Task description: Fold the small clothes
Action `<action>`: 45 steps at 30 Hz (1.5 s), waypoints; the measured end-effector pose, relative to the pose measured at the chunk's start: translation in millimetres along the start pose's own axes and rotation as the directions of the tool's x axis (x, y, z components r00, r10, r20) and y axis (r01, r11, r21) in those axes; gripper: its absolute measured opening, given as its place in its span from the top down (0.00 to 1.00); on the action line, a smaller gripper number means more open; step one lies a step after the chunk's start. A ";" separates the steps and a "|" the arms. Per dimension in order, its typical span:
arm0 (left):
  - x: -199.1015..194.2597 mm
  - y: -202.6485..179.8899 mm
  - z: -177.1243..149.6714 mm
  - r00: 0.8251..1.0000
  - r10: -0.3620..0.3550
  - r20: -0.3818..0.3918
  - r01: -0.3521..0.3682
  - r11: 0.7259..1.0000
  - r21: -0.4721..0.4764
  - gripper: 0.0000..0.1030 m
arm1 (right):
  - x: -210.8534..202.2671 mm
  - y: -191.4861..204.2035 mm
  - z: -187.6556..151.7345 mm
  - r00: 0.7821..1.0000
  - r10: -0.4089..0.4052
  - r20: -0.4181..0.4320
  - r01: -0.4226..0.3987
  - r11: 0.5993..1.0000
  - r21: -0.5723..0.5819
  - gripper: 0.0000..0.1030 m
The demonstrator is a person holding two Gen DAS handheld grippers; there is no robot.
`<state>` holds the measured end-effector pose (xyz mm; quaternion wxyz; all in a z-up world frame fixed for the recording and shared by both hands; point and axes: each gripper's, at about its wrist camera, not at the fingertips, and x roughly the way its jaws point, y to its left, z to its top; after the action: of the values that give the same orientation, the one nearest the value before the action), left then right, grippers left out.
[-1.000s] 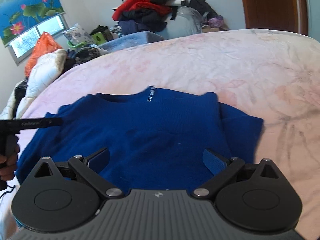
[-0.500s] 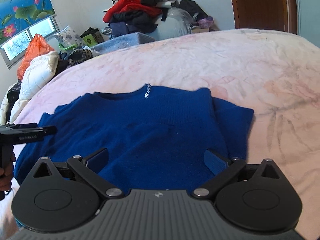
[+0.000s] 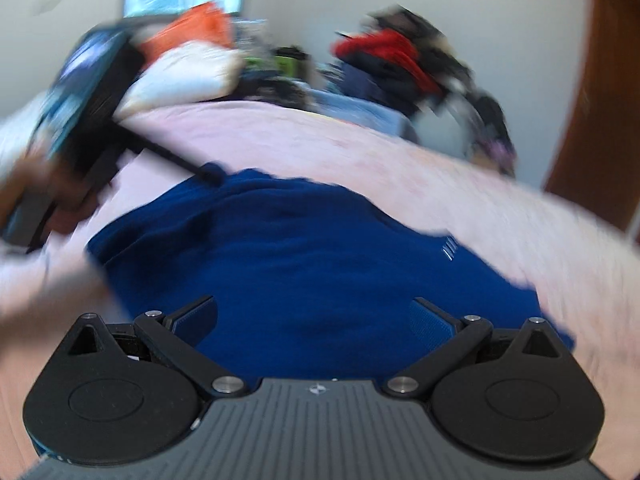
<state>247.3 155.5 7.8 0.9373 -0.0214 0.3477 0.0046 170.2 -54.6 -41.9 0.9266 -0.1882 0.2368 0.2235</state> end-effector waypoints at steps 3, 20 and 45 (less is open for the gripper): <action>6.9 25.2 2.6 0.996 -0.077 -0.049 0.074 0.996 -0.059 0.19 | -3.2 40.4 3.8 0.999 -0.024 0.024 0.028 0.983 -0.183 0.00; 66.7 29.7 3.2 0.846 -0.488 -0.217 0.441 0.867 -0.232 0.15 | 36.9 140.5 -0.5 0.981 -0.181 0.071 0.193 0.865 -0.463 0.17; 99.1 7.4 21.1 0.840 -0.504 -0.200 0.465 0.859 -0.212 0.68 | 93.1 189.4 19.5 0.983 -0.144 0.114 0.182 0.833 -0.523 0.80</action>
<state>336.0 163.2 -41.1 0.8522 -0.1821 0.4439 -0.2088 155.2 141.6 -120.7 0.8617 -0.4486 0.1163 0.2068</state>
